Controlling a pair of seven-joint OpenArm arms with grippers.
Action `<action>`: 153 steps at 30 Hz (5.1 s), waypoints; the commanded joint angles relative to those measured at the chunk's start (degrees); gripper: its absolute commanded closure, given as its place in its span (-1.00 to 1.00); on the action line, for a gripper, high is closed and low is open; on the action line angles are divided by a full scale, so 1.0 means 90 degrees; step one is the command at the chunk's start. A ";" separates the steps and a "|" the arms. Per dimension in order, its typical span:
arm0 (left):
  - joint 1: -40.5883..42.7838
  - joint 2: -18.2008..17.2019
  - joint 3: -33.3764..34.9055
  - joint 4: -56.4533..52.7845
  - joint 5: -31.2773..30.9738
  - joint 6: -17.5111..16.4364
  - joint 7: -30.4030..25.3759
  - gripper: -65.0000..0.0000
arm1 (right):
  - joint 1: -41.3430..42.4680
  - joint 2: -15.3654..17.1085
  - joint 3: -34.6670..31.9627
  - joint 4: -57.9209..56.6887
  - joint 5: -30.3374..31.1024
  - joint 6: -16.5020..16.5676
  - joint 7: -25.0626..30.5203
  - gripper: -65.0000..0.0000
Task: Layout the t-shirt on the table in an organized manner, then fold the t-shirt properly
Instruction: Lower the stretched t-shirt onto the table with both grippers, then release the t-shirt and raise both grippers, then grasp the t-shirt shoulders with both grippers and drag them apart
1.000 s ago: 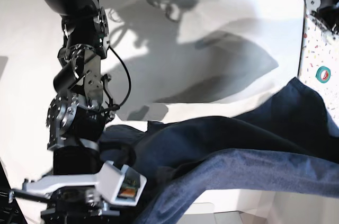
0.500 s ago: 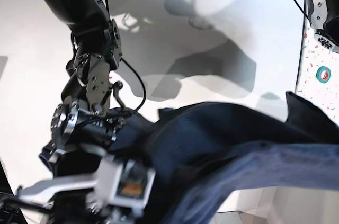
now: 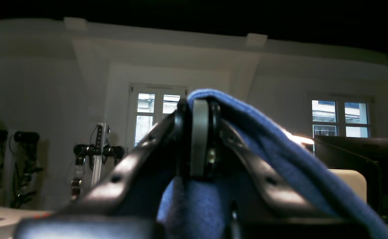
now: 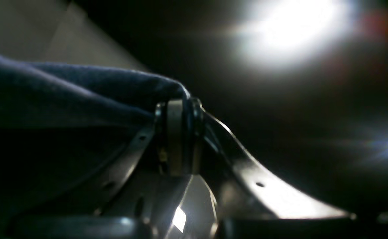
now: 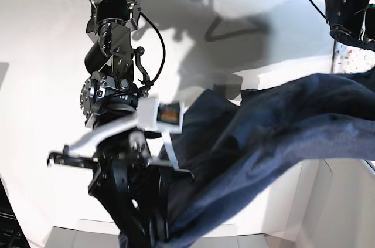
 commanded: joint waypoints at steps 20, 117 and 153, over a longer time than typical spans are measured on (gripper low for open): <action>-0.0122 -0.0092 0.0035 0.0055 -0.1241 0.0047 -0.1857 1.00 | -0.0035 -0.0236 0.0044 0.0127 0.0005 -0.0333 0.0812 1.00; 0.4010 0.1745 0.3932 -0.1996 0.4054 0.0272 -0.0528 0.40 | -0.1530 0.1374 0.0757 -0.4366 0.4762 0.2363 -0.2225 -1.00; 0.4206 0.1725 0.4499 -0.1742 0.4083 0.0272 -0.0450 0.97 | -0.4226 0.1345 0.1880 -0.2208 0.6081 0.1670 -0.3095 0.99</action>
